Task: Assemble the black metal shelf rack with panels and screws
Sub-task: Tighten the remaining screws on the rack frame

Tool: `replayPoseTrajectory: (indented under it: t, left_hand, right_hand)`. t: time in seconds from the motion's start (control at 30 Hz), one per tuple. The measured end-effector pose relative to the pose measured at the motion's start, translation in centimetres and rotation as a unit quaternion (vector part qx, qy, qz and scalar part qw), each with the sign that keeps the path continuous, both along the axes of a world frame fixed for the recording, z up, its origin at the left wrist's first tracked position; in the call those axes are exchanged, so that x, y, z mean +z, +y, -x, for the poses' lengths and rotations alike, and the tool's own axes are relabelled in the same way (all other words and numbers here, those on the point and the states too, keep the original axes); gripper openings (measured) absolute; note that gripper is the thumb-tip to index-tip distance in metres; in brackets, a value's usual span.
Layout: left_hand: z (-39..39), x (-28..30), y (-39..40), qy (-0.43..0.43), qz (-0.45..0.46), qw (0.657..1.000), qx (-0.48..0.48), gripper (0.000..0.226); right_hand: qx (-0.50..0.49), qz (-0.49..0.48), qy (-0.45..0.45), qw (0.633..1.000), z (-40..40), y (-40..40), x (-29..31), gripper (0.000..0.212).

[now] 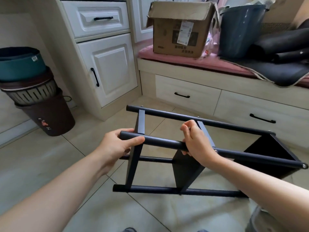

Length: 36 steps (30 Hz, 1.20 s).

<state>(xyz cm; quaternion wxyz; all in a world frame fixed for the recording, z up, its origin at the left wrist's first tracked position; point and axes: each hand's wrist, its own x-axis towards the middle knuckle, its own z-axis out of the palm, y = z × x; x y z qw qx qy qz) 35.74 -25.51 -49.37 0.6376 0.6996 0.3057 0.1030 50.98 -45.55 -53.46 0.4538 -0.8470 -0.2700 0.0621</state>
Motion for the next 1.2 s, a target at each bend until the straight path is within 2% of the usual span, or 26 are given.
replayPoseTrajectory:
  t: [0.23, 0.47, 0.8, 0.93, 1.03, 1.13, 1.2]
  left_hand:
    - [0.0, -2.4, 0.2, 0.108, -0.053, 0.990, -0.070, 0.064]
    - [-0.1, -4.7, 1.1, 0.186, -0.105, 0.965, -0.154, 0.071]
    - [0.2, -7.7, 0.5, 0.238, -0.153, 0.936, -0.211, 0.090]
    - [0.3, -8.6, 0.7, 0.228, -0.175, 0.934, -0.213, 0.093]
    - [-0.1, -8.8, 0.9, 0.218, -0.213, 0.926, -0.225, 0.103]
    - [-0.1, -8.8, 1.5, 0.207, -0.272, 0.904, -0.257, 0.124]
    - [0.2, -8.8, 2.1, 0.198, -0.359, 0.866, -0.286, 0.126]
  right_hand:
    - [0.005, 0.089, -0.013, 0.996, 0.4, -1.1, -3.3, 0.018]
    - [0.033, 0.137, -0.034, 0.989, 1.4, -1.6, -5.5, 0.017]
    - [0.036, 0.200, -0.012, 0.979, 2.4, -1.9, -7.9, 0.015]
    - [0.036, 0.205, -0.024, 0.978, 2.5, -2.0, -8.2, 0.015]
    - [0.055, 0.221, -0.048, 0.973, 2.4, -1.9, -8.2, 0.015]
    - [0.071, 0.247, -0.066, 0.964, 2.4, -1.9, -8.3, 0.018]
    - [0.079, 0.259, -0.085, 0.959, 2.5, -2.0, -8.4, 0.021]
